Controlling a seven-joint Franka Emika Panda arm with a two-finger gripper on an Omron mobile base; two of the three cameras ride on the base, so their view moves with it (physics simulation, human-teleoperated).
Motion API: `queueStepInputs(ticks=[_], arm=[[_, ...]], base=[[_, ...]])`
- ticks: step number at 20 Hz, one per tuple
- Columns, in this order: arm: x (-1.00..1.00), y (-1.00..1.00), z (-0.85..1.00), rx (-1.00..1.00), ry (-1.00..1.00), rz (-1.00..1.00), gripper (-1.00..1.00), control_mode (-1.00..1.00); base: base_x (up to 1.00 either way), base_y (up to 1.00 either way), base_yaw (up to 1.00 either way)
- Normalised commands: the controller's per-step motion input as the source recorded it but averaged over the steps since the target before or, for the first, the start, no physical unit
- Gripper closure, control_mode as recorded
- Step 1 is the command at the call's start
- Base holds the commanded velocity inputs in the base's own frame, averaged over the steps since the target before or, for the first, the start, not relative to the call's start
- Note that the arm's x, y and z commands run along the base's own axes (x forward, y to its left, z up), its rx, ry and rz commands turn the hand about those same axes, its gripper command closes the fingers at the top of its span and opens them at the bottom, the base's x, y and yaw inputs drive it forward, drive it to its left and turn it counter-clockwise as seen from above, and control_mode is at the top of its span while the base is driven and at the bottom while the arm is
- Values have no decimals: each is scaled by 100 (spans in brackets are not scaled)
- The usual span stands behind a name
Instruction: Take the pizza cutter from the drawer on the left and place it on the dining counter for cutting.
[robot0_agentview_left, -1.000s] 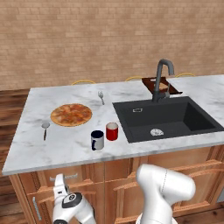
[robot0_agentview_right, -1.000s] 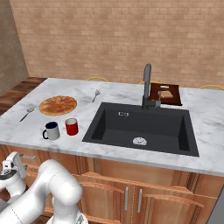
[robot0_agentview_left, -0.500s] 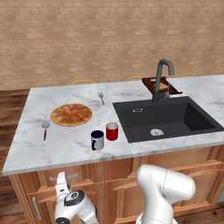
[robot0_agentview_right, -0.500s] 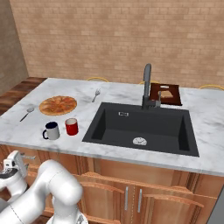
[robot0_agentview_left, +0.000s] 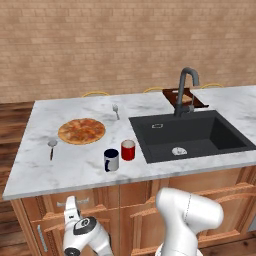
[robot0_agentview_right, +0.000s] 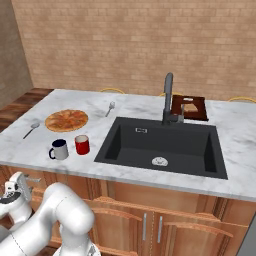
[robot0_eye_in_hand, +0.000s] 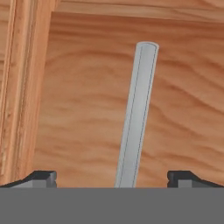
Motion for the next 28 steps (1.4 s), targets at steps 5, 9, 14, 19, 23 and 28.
queueStepInputs(ticks=[5, 9, 14, 19, 23, 28], arm=[[29, -2, 0, 0, -4, 0, -100, -100], [19, -1, 0, 0, -26, 1, -100, -100], [2, 0, 0, 0, -27, 1, -100, -100], [4, -2, -6, 2, -2, 0, -100, -100], [2, -6, -16, 3, 0, 0, -100, -100], [20, -10, -14, 2, 0, 0, -100, -100]], base=[[0, 0, 0], [0, 0, 0], [0, 0, 0], [0, 0, 0], [0, 0, 0], [0, 0, 0]])
